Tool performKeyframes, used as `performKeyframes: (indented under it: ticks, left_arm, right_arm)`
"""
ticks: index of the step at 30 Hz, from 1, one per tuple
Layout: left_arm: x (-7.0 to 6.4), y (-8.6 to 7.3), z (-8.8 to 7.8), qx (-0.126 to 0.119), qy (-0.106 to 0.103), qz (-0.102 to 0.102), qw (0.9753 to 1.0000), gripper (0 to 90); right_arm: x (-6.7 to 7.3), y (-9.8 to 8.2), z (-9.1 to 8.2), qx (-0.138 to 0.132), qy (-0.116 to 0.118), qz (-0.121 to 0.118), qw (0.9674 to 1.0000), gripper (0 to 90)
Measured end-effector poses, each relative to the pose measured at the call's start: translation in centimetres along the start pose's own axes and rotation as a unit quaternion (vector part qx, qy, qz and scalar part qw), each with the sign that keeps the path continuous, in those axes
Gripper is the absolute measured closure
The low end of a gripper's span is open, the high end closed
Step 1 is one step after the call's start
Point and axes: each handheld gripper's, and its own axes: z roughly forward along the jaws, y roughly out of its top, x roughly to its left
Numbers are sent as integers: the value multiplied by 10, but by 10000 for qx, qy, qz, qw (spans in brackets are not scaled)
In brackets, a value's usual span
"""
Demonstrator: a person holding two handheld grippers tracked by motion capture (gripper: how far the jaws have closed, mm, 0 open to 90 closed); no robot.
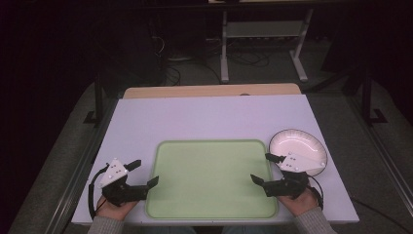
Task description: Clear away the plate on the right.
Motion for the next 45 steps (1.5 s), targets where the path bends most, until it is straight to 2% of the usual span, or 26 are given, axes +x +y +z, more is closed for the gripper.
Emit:
performKeyframes:
  ticks: [45]
  left_arm:
    - [1,0,-1,-22,-18,-28,10000,134]
  right_arm:
    - [1,1,-13,-5,125,59,9999,136]
